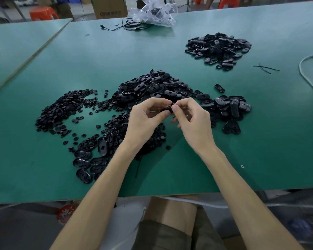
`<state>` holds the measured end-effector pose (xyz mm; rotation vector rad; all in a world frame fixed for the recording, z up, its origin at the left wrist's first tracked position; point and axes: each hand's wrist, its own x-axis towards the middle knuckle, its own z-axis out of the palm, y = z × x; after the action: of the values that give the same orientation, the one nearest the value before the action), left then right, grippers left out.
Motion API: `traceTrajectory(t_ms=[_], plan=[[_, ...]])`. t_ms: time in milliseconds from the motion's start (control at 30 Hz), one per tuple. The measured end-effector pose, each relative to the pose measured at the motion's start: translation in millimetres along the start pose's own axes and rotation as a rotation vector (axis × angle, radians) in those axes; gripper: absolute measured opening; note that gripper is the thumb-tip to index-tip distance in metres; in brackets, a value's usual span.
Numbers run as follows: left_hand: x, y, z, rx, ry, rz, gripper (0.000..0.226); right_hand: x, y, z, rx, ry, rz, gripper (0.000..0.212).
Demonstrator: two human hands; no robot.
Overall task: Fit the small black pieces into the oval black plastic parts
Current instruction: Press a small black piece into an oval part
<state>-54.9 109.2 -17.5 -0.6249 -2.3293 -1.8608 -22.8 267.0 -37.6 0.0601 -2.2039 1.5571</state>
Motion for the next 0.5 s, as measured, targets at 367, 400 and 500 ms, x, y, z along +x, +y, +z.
traceTrajectory(t_ms=[367, 400, 500], plan=[[-0.6, 0.4, 0.5, 0.029, -0.022, -0.003, 0.019, -0.3, -1.3, -0.2, -0.003, 0.025, -0.023, 0.011], [-0.4, 0.3, 0.4, 0.026, -0.023, -0.003, 0.019, -0.3, -1.3, -0.3, -0.003, 0.025, -0.024, 0.011], [0.0, 0.0, 0.5, 0.014, -0.021, -0.012, 0.020, -0.3, -1.4, -0.2, -0.001, 0.024, -0.020, 0.010]])
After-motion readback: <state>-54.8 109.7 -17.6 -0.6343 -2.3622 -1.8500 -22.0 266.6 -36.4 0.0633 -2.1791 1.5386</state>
